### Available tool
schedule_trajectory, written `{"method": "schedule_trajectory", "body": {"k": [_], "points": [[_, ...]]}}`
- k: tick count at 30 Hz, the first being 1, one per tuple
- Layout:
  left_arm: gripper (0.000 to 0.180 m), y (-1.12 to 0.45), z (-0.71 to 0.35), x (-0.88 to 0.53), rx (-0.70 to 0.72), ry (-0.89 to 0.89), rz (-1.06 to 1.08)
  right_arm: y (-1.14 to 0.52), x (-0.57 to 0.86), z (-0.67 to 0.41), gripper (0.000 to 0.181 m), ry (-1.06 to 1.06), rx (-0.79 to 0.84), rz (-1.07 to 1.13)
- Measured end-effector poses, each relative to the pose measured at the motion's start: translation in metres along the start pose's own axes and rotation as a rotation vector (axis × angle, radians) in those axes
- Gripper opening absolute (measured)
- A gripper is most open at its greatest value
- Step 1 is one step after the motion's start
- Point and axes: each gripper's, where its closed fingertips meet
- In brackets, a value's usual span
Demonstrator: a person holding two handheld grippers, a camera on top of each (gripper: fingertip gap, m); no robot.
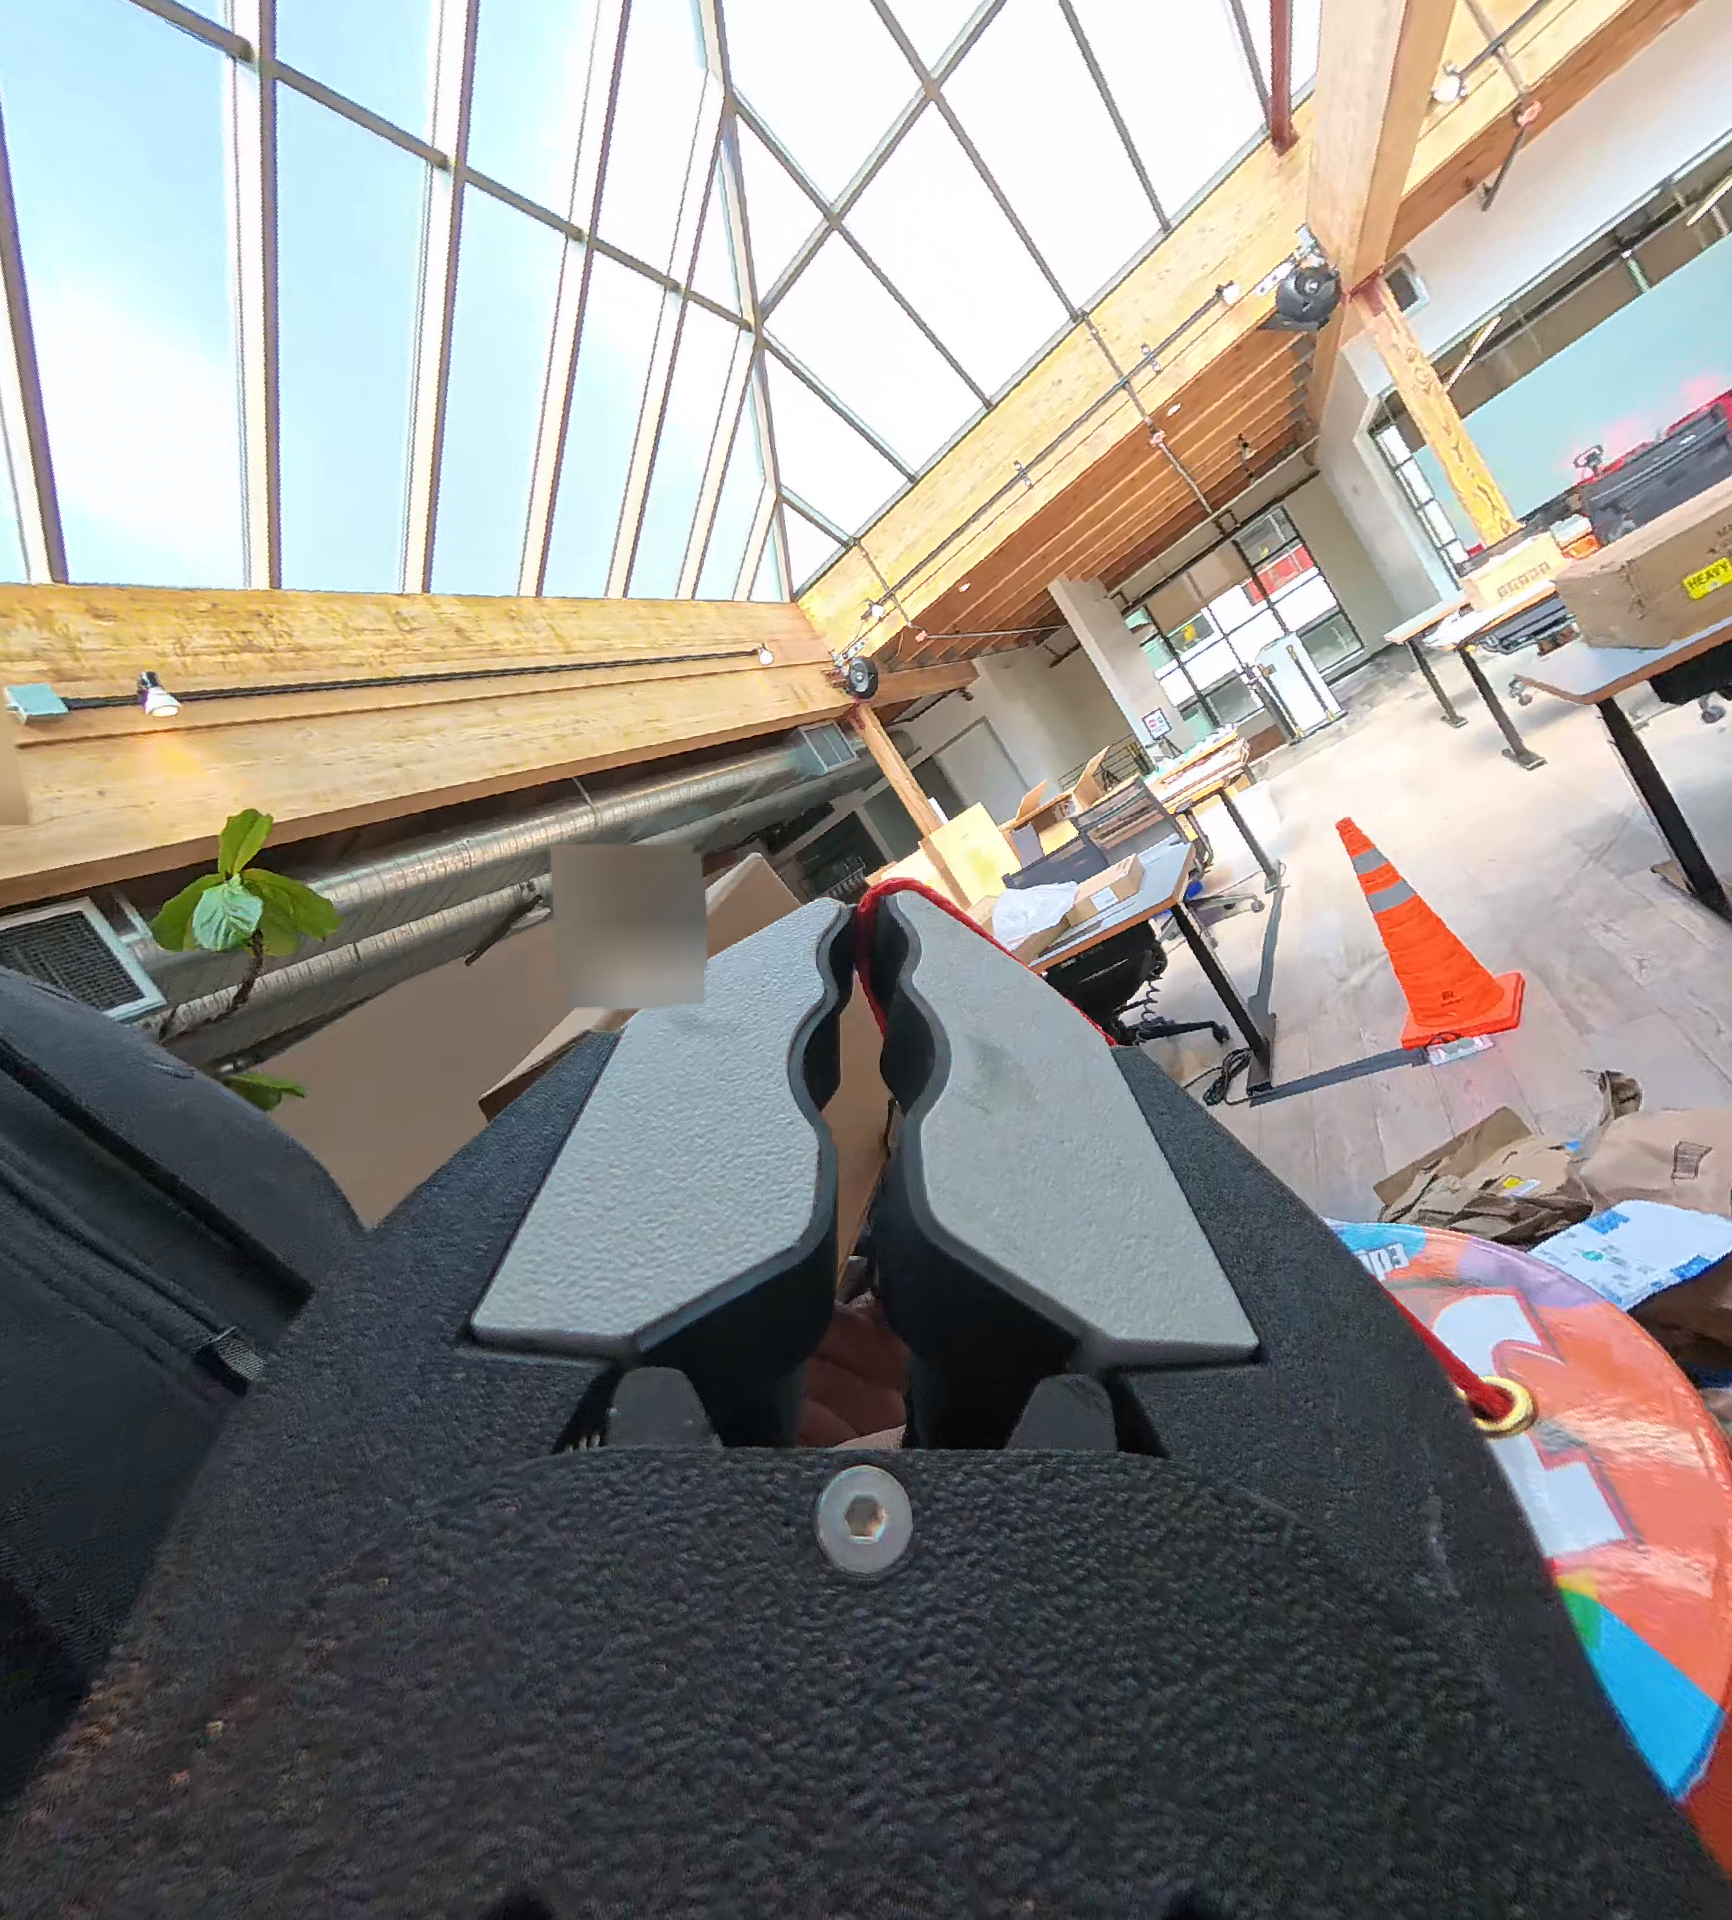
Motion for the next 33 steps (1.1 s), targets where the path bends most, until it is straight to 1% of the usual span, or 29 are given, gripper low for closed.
{"method": "schedule_trajectory", "body": {"k": [2, 5, 8, 16, 18, 22, 26, 29, 33], "points": [[0.111, -0.03, -0.02, -0.035, 0.007, -0.014, 0.024, -0.009, 0.046, -0.037, 0.002, 0.004, -0.04, -0.01], [0.111, -0.07, -0.05, -0.094, 0.02, -0.042, 0.019, -0.019, 0.116, -0.094, 0.001, -0.006, -0.058, -0.026], [0.111, -0.101, -0.081, -0.158, 0.028, -0.024, 0.029, -0.025, 0.187, -0.144, 0.001, 0.015, -0.077, -0.02], [0.109, -0.183, -0.194, -0.334, -0.018, 0.002, 0.087, -0.038, 0.372, -0.276, 0.001, 0.042, -0.027, 0.025], [0.111, -0.21, -0.224, -0.372, -0.025, 0.006, 0.096, -0.044, 0.409, -0.31, 0.001, 0.043, -0.018, 0.042], [0.111, -0.264, -0.276, -0.434, -0.05, -0.013, 0.093, -0.053, 0.479, -0.381, 0.001, 0.047, 0.002, 0.057], [0.111, -0.304, -0.311, -0.493, -0.065, -0.043, 0.096, -0.061, 0.545, -0.454, 0.001, 0.057, 0.026, 0.026], [0.111, -0.323, -0.33, -0.538, -0.025, -0.076, 0.084, -0.062, 0.596, -0.505, 0.001, 0.059, 0.005, 0.011], [0.111, -0.344, -0.347, -0.599, 0.059, -0.143, 0.067, -0.064, 0.662, -0.565, 0.001, 0.067, -0.065, -0.056]]}}
Point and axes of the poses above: each gripper's, where its closed fingertips meet, y back along the fingers, z out of its underside, x = y × z across the jaws, and after that the axes turned 10 degrees about -z, right-handed
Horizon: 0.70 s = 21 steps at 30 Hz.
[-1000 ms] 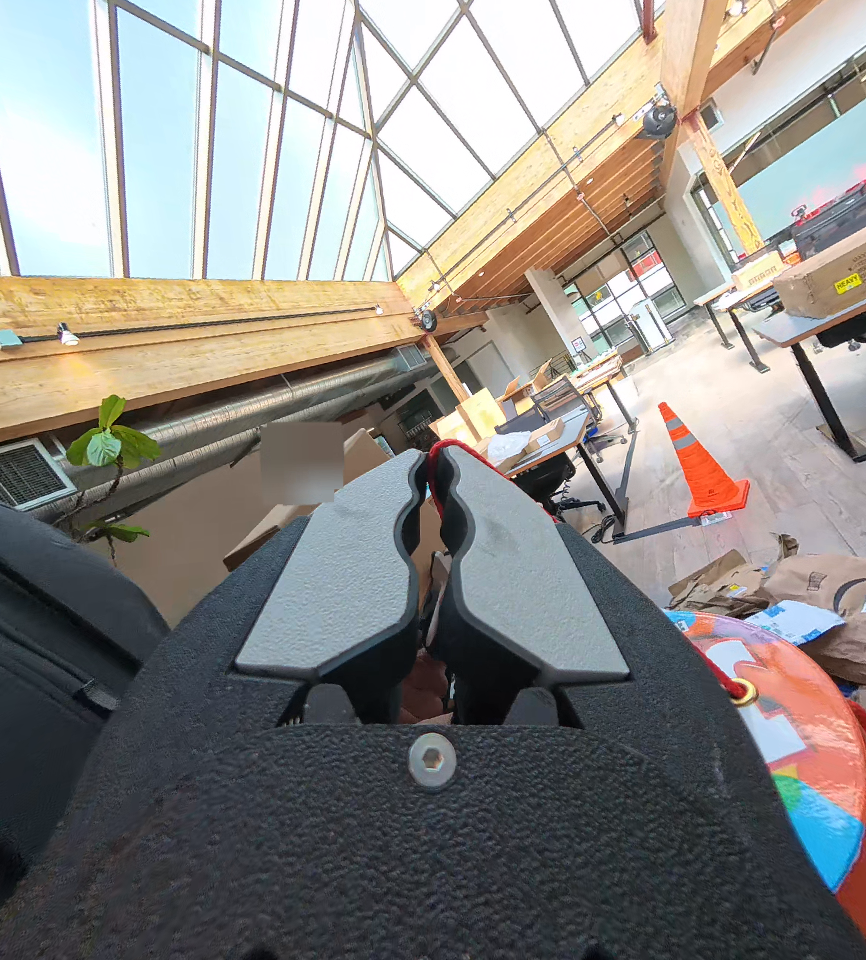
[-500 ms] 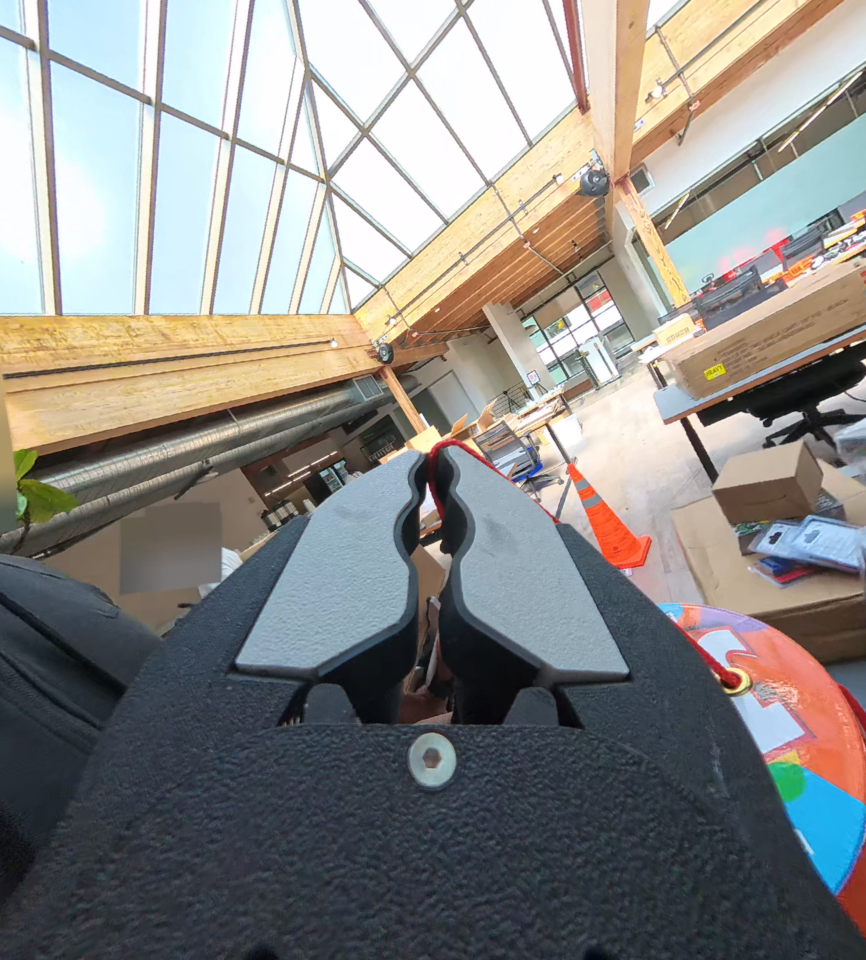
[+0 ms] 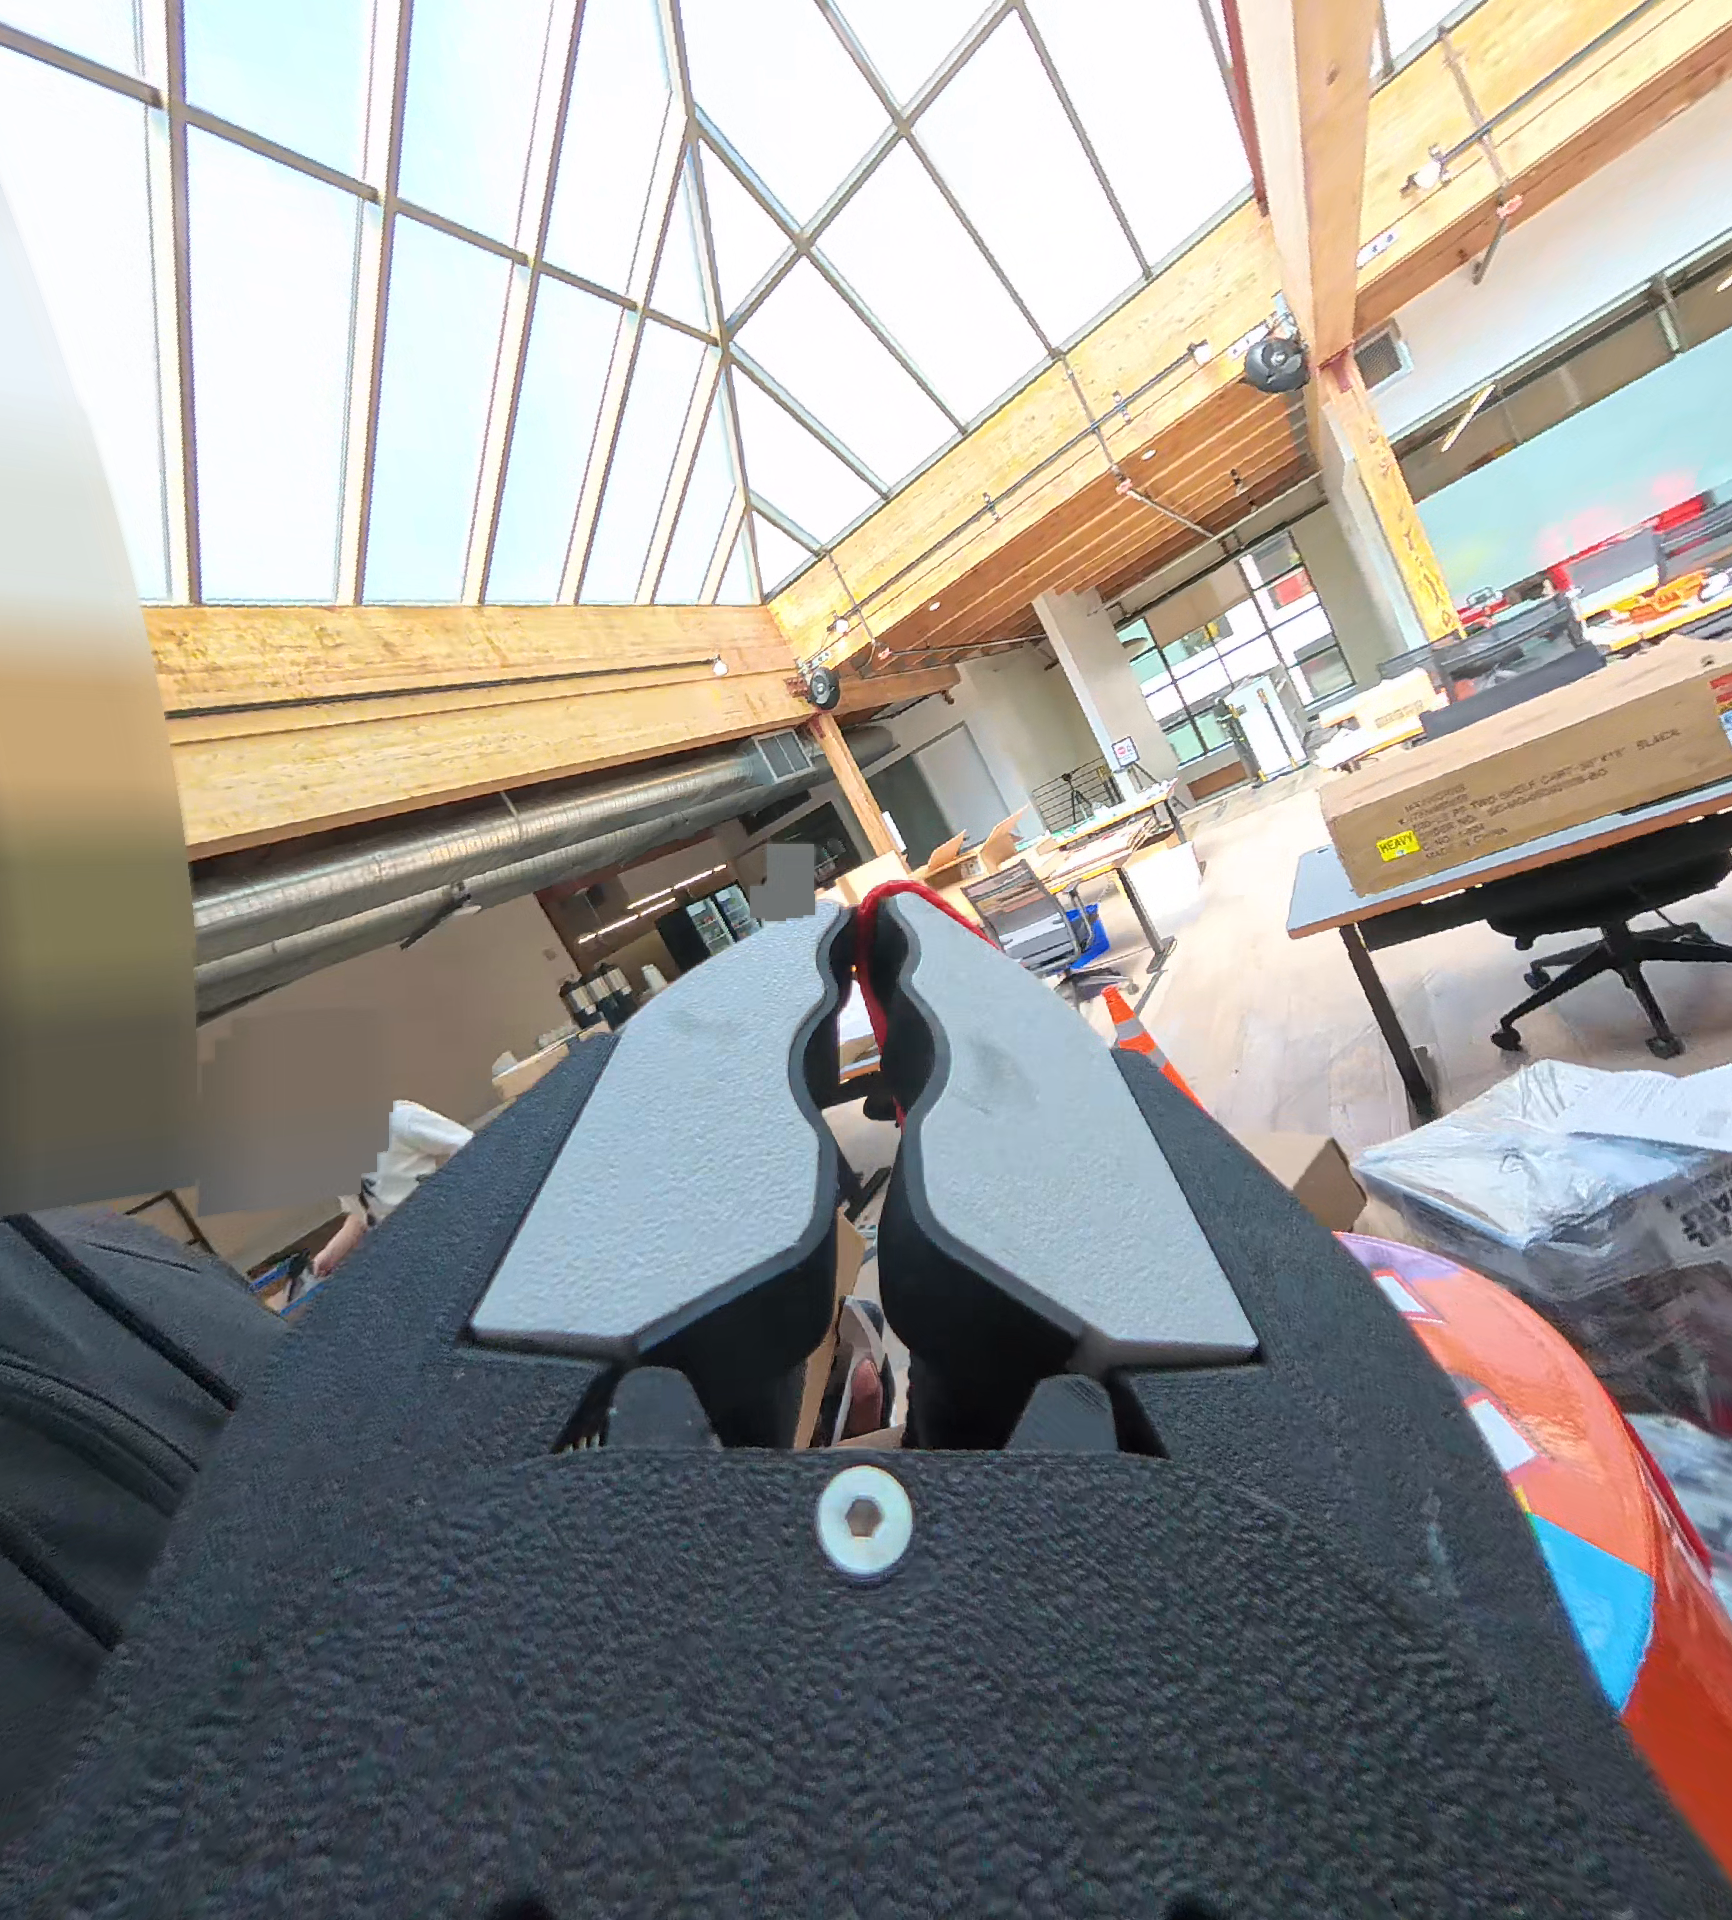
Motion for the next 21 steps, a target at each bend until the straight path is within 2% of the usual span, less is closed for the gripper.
{"method": "schedule_trajectory", "body": {"k": [5, 10, 21], "points": [[0.109, -0.034, -0.006, -0.063, 0.126, -0.117, -0.043, -0.007, 0.085, -0.054, 0.001, -0.063, -0.079, -0.105], [0.109, -0.059, -0.011, -0.103, 0.179, -0.205, -0.065, -0.025, 0.161, -0.077, 0.001, -0.034, -0.197, -0.148], [0.111, -0.059, -0.057, -0.135, 0.169, -0.283, -0.111, -0.071, 0.289, -0.084, 0.001, -0.112, -0.148, -0.142]]}}
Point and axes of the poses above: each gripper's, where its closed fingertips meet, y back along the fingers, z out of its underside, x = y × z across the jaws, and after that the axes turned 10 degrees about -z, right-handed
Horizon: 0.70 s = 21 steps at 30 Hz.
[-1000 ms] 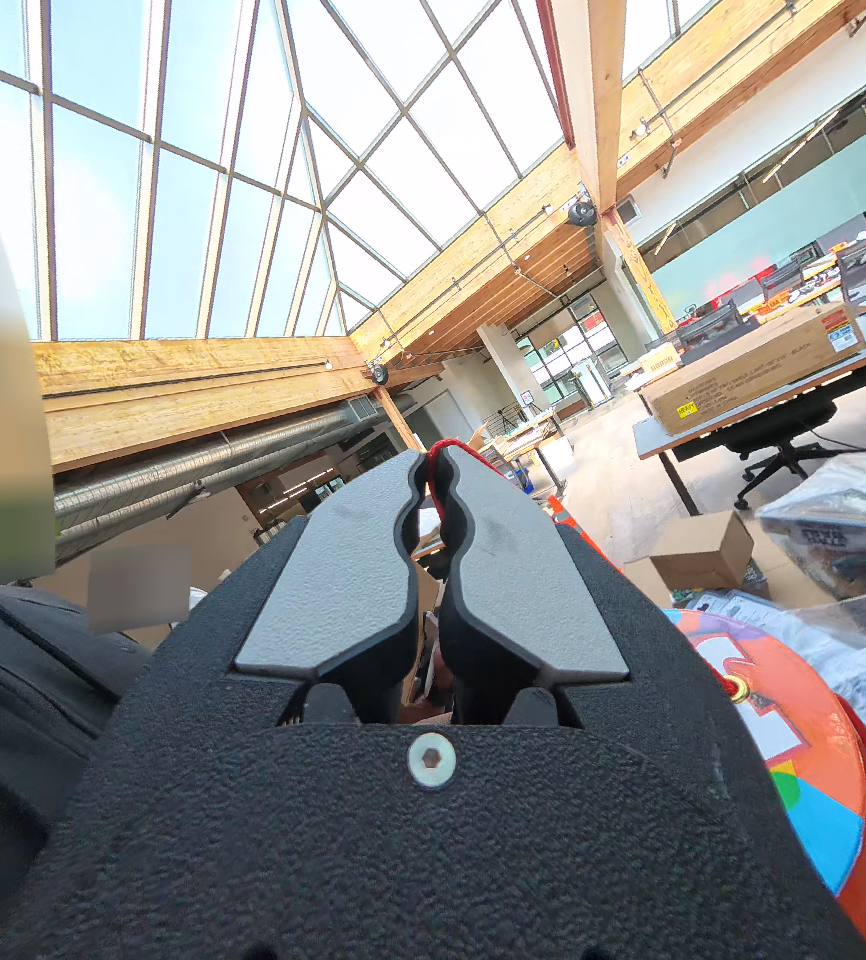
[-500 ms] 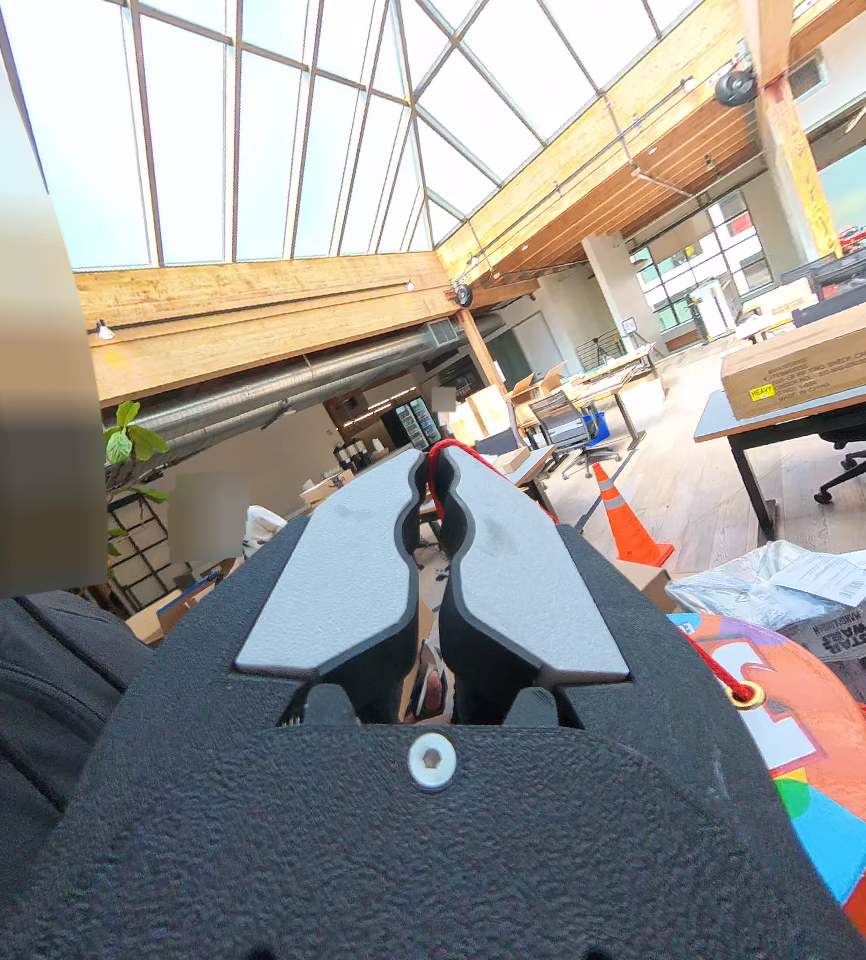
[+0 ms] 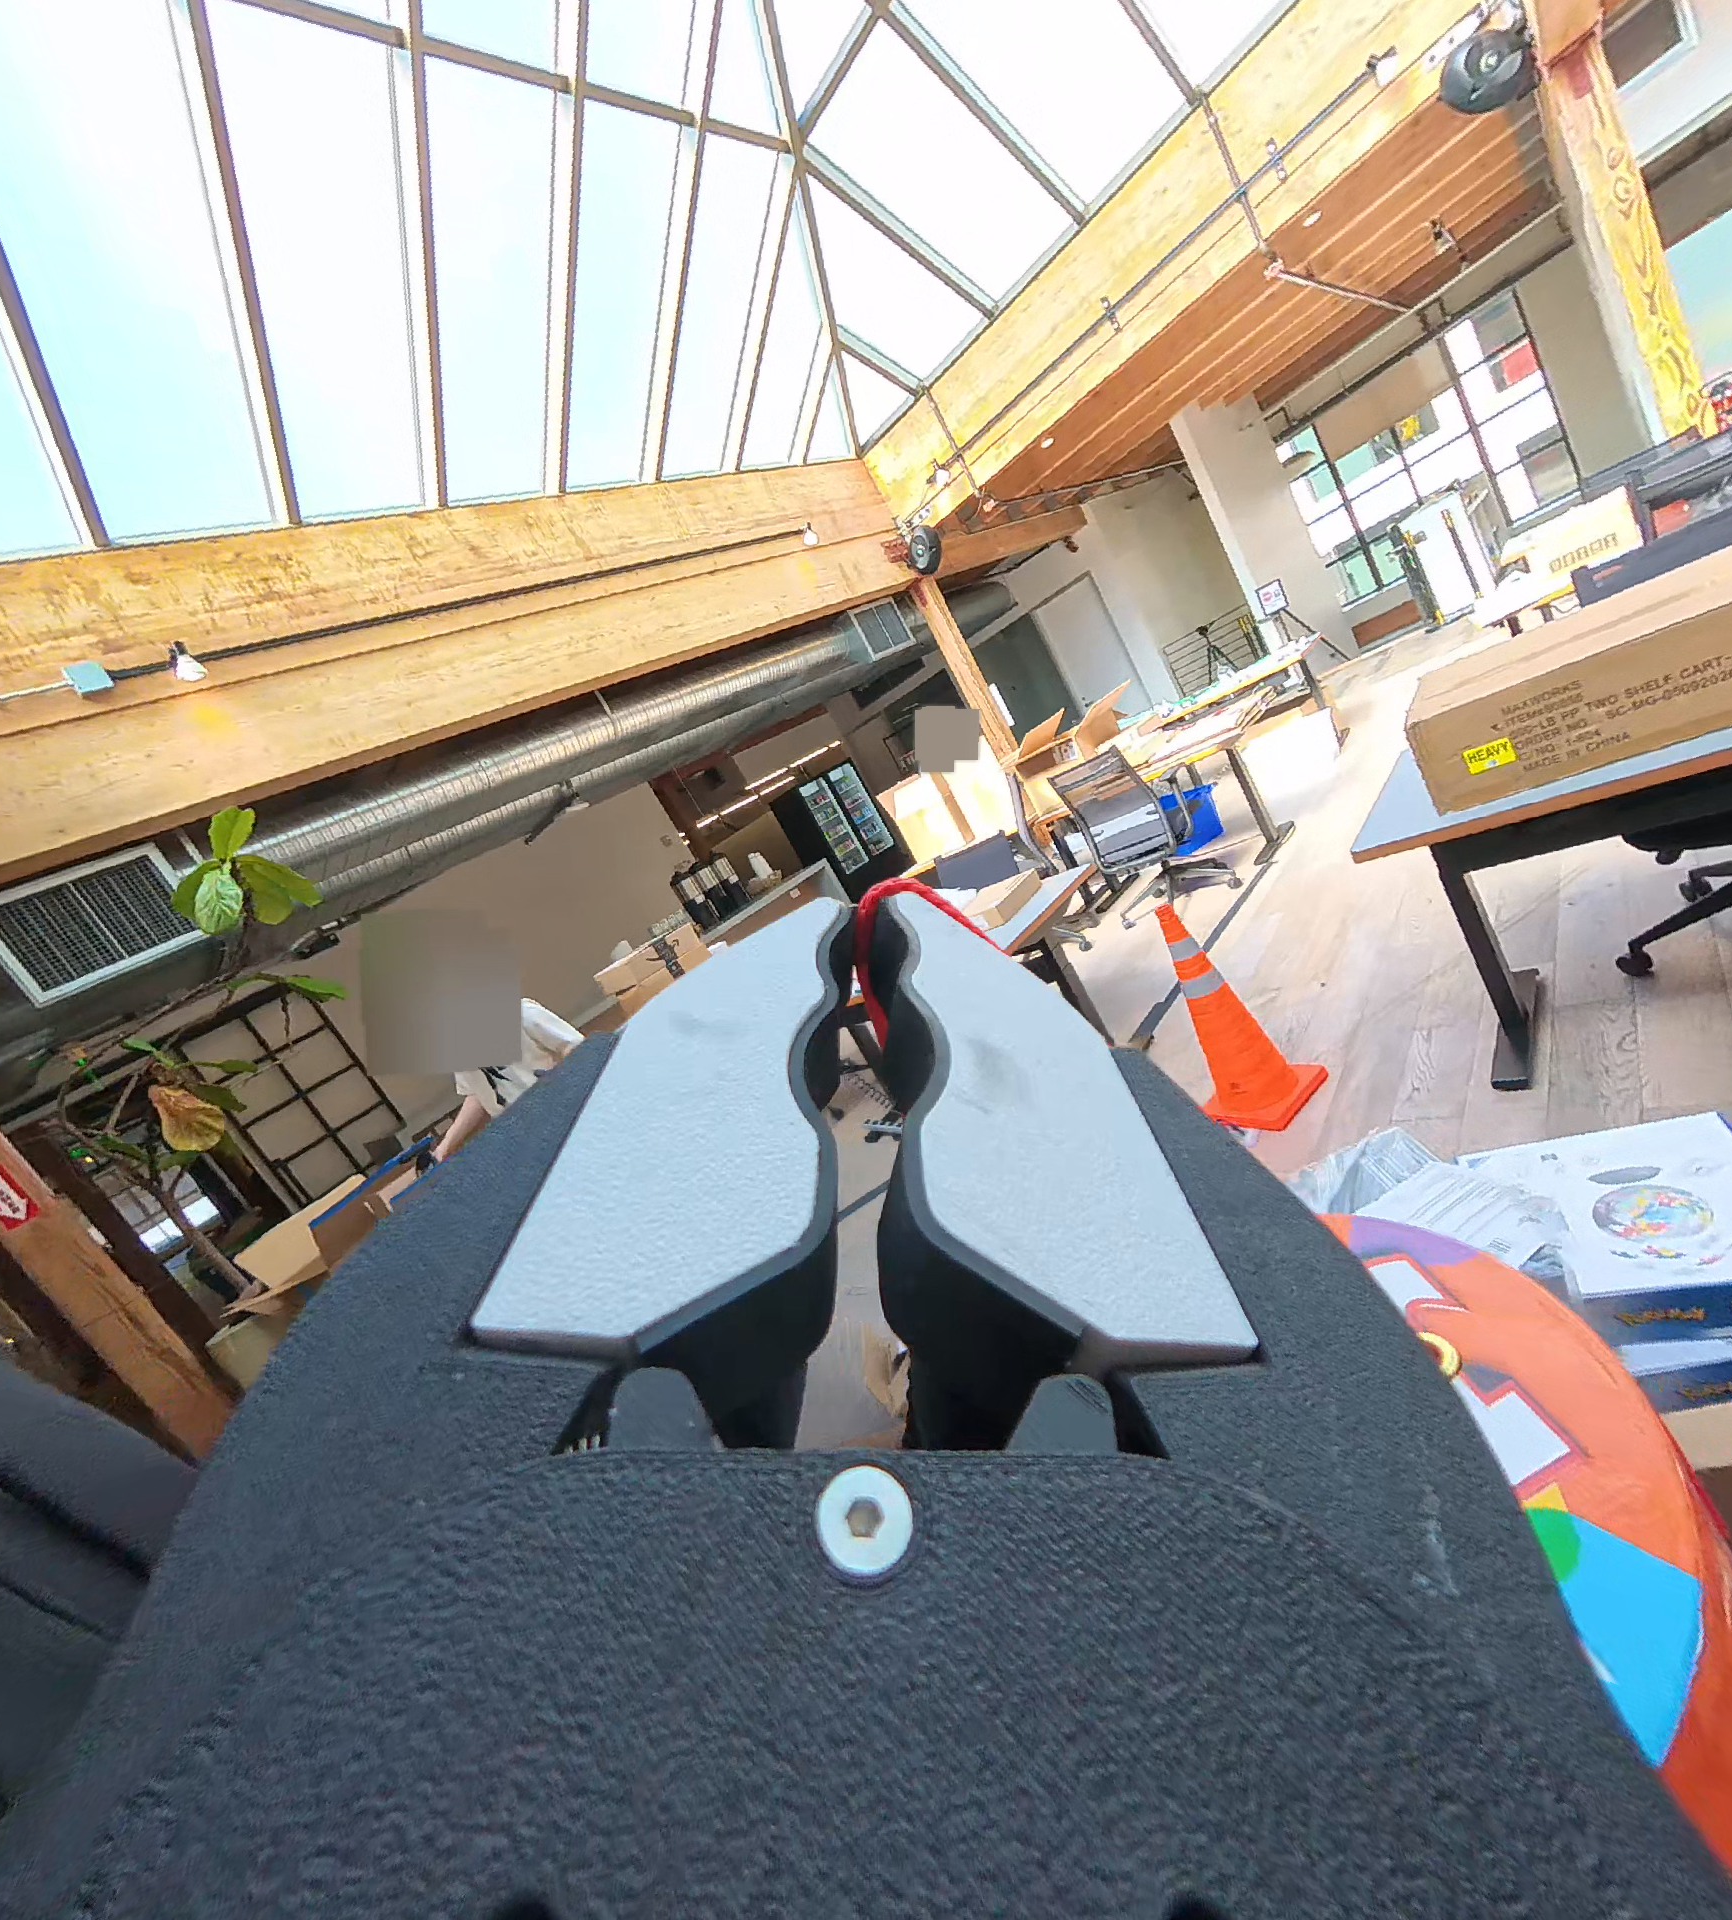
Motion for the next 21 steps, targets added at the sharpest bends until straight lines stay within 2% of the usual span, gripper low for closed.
{"method": "schedule_trajectory", "body": {"k": [9, 21], "points": [[0.111, 0.008, -0.012, 0.007, 0.076, -0.162, -0.057, -0.048, 0.057, 0.012, 0.001, -0.195, 0.012, -0.084], [0.11, 0.011, 0.034, 0.003, 0.352, -0.475, -0.12, -0.133, 0.109, 0.0, 0.002, -0.309, -0.147, -0.367]]}}
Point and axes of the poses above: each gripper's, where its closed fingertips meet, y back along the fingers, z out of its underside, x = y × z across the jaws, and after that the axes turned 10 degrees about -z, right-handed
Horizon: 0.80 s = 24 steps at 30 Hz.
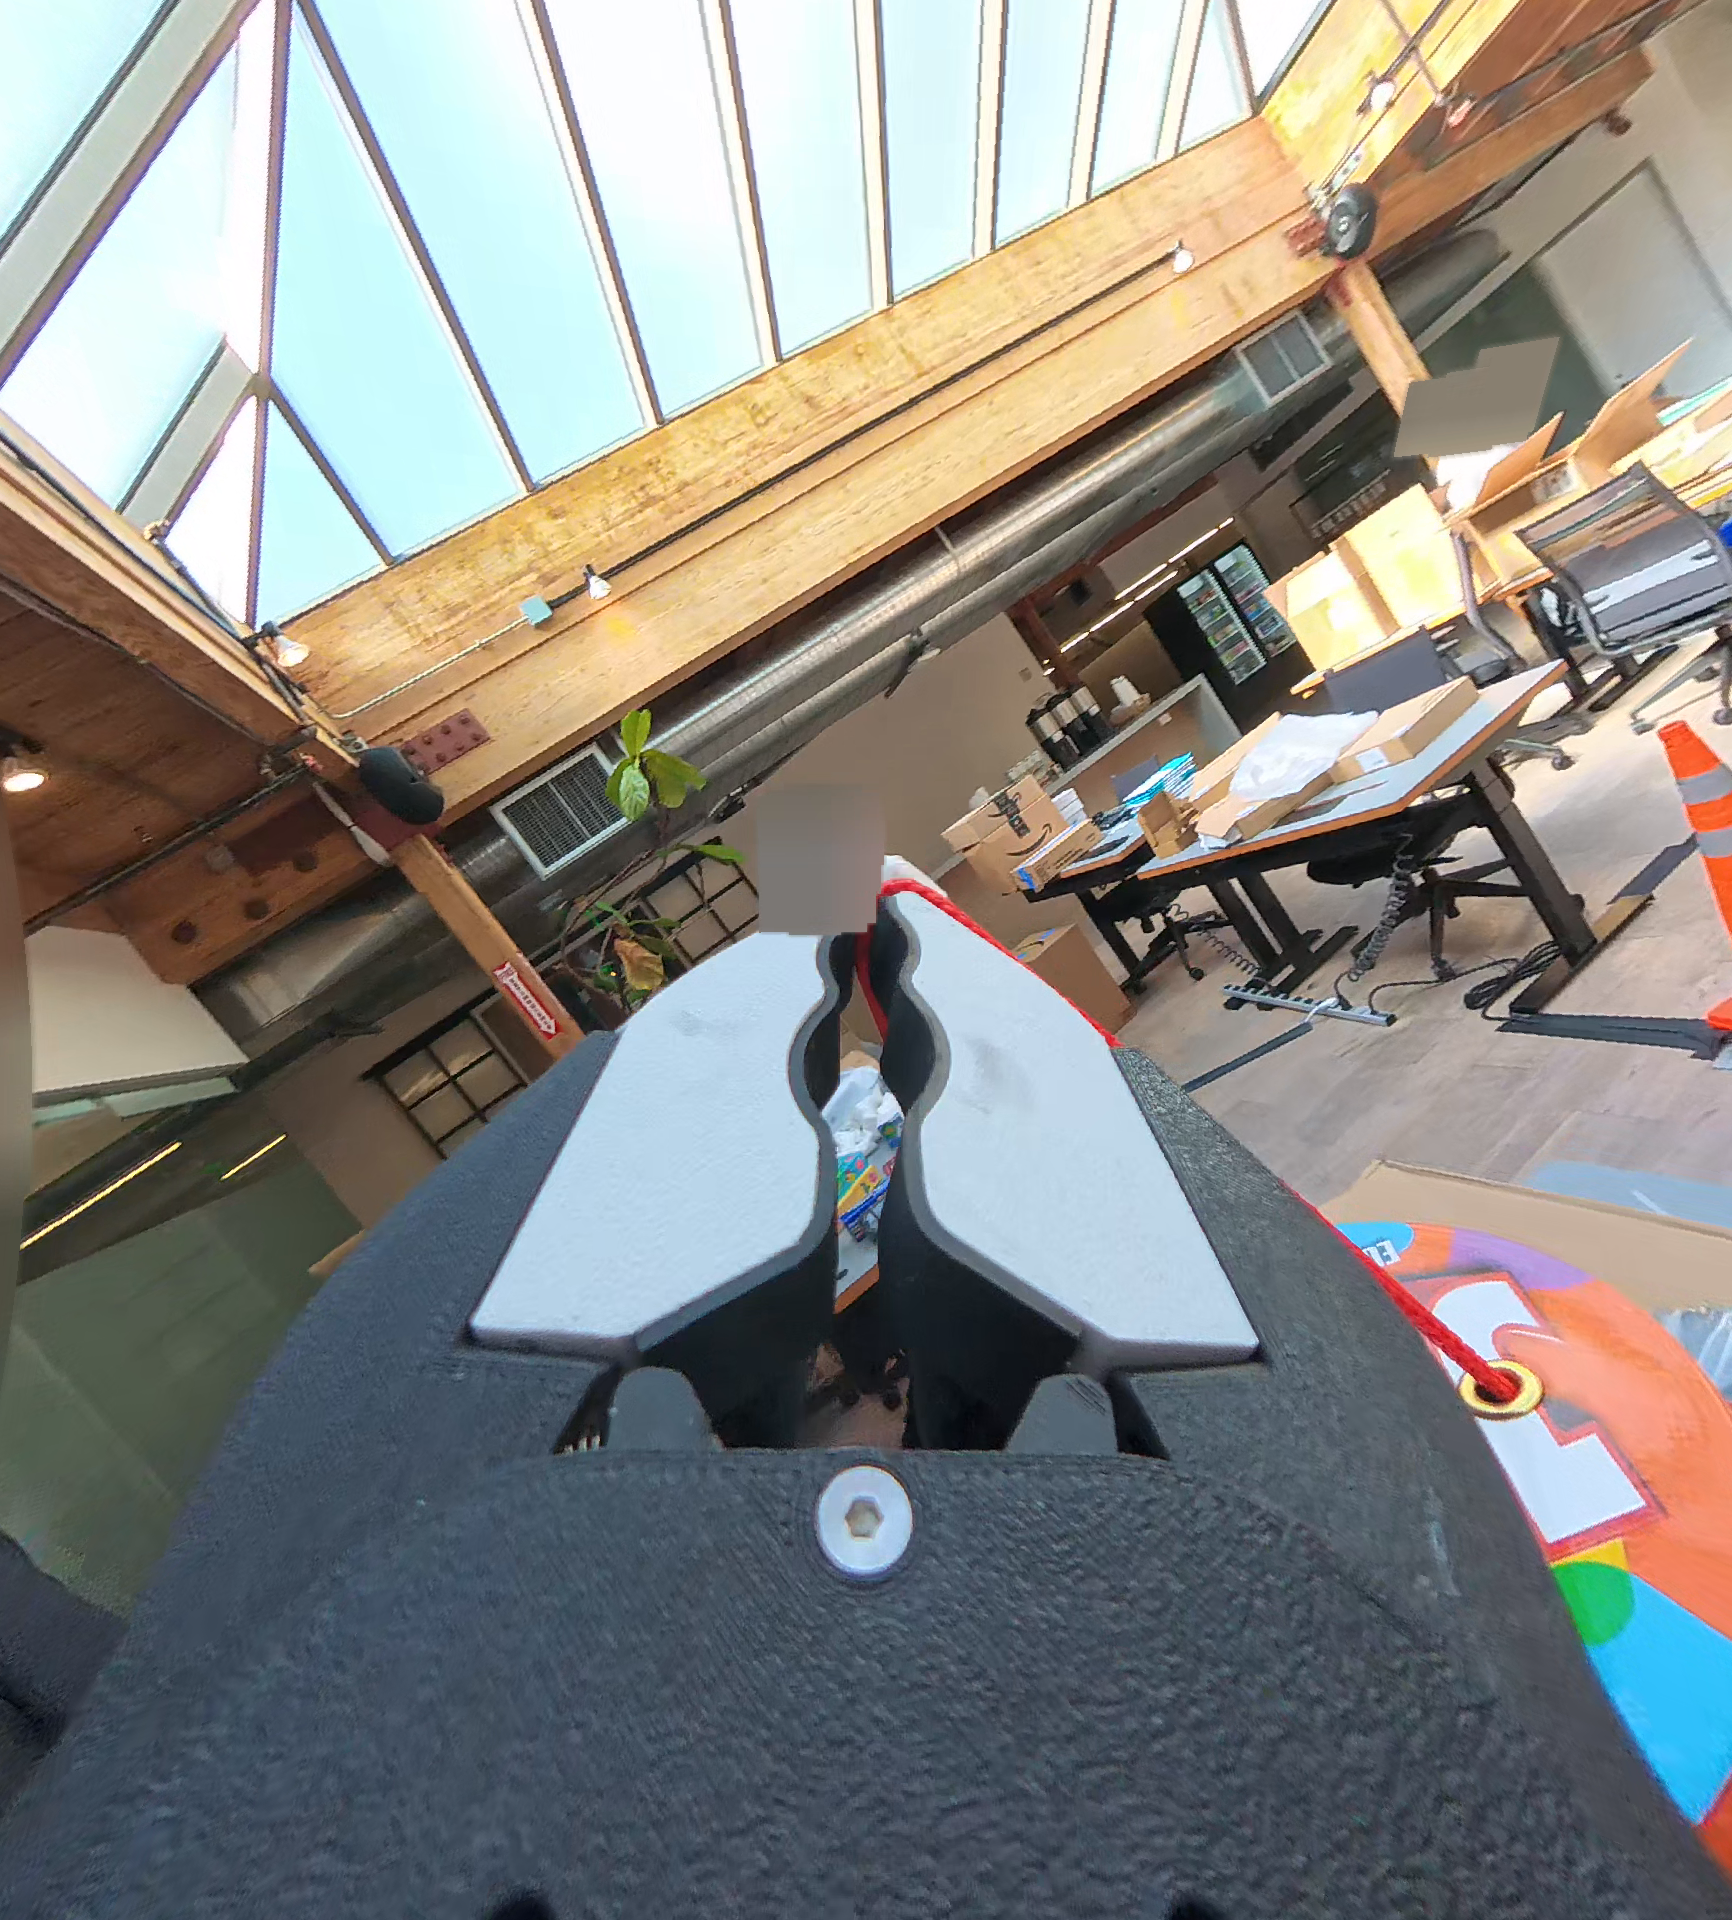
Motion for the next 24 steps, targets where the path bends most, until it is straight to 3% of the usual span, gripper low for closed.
{"method": "schedule_trajectory", "body": {"k": [6, 24], "points": [[0.112, 0.01, 0.028, 0.022, 0.085, -0.106, -0.023, -0.022, 0.024, -0.017, 0.002, -0.008, -0.035, -0.067], [0.112, 0.06, 0.006, 0.074, 0.095, -0.179, -0.084, -0.076, 0.068, -0.028, 0.001, 0.008, 0.016, 0.036]]}}
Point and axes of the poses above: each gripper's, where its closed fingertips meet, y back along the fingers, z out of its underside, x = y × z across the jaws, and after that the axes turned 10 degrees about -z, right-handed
